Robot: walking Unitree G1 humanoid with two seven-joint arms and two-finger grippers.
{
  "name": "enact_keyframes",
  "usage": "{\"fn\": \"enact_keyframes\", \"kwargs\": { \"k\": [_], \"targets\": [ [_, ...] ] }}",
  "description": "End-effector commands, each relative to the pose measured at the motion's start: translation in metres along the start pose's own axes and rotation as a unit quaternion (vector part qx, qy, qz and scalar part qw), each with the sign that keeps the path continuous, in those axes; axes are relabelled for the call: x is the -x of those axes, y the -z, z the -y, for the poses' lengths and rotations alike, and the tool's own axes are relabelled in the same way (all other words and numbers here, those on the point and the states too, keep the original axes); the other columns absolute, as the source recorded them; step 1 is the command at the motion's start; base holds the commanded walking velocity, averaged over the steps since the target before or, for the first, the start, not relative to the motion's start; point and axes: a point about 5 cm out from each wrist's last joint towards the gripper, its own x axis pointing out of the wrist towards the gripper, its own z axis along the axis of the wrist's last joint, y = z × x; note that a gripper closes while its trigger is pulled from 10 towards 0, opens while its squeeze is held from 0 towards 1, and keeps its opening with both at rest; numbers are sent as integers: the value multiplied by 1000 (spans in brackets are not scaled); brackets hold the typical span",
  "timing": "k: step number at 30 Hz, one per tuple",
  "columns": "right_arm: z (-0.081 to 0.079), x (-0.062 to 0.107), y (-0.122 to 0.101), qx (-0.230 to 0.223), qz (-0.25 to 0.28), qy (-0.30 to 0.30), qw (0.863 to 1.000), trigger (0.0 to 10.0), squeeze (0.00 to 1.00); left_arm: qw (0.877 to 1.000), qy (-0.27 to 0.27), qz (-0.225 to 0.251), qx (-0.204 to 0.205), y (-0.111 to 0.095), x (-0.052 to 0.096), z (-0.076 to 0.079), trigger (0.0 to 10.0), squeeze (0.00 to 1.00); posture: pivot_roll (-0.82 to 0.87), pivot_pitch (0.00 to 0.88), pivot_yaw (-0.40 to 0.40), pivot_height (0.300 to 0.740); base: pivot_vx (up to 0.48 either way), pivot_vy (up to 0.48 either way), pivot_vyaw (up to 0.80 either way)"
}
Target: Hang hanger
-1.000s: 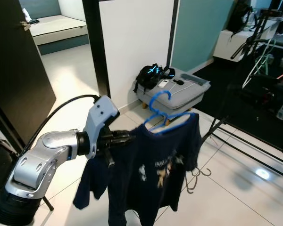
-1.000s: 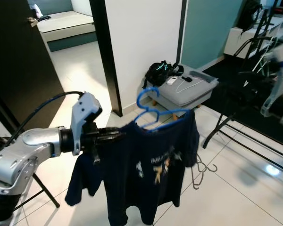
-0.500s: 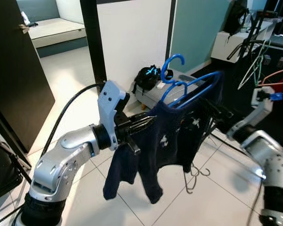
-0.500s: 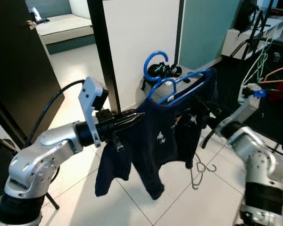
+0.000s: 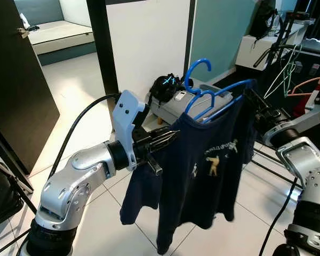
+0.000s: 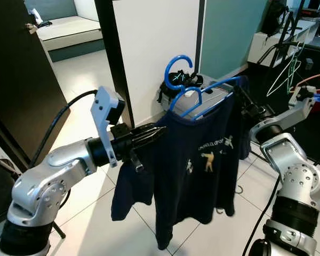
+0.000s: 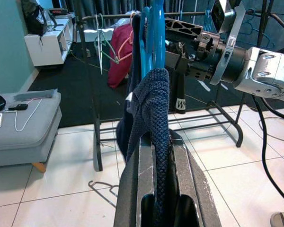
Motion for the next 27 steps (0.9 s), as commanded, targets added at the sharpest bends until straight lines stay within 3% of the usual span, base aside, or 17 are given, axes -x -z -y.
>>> {"fn": "enact_keyframes", "kwargs": {
  "k": [1, 3, 4, 5, 7, 8, 18, 22, 26, 27],
  "targets": [
    [-3, -4, 3, 6, -13, 11, 1000, 8157, 0, 1000, 11, 19, -8, -8, -1, 6, 9686, 0, -66, 0, -3, 740, 0, 0, 0],
    [-2, -4, 4, 7, -16, 16, 1000, 8157, 0, 1000, 12, 20, -9, -9, -2, 7, 9686, 0, -66, 0, -3, 740, 0, 0, 0],
    [-2, -4, 5, 7, -16, 21, 1000, 2706, 0, 1000, 13, 20, -8, -9, -2, 7, 9529, 0, -64, 0, -4, 740, 0, 0, 0],
    [-1, -5, 5, 0, -15, 24, 1000, 1333, 0, 1000, 14, 21, -8, -10, -2, 8, 9451, 0, -64, 0, -4, 740, 0, 0, 0],
    [-1, -5, 5, -4, -13, 27, 1000, 902, 0, 1000, 14, 21, -8, -10, -3, 8, 9412, 0, -63, 0, -4, 740, 0, 0, 0],
    [0, -5, 5, -7, -12, 32, 999, 0, 0, 1000, 15, 22, -8, -10, -3, 9, 9373, 0, -63, 0, -4, 740, 0, 0, 0],
    [0, -6, 4, -10, -9, 39, 999, 0, 0, 1000, 17, 21, -9, -11, -4, 9, 9059, 0, -64, 0, -3, 740, 0, 0, 0],
    [-7, -8, 3, -4, -12, 21, 1000, 0, 0, 1000, 14, 5, -18, -5, -4, 8, 9059, 0, -67, 0, -1, 740, 0, 0, 0],
    [-12, -7, 4, 14, -25, 12, 1000, 0, 0, 999, 0, -18, -39, 0, -3, 4, 8980, 0, -69, 0, -2, 740, 0, 0, 0],
    [-14, -7, 5, 26, -32, 8, 999, 0, 0, 997, -9, -36, -60, 4, -2, 1, 8941, 0, -70, 0, -2, 740, 0, 0, 0]
  ]
}}
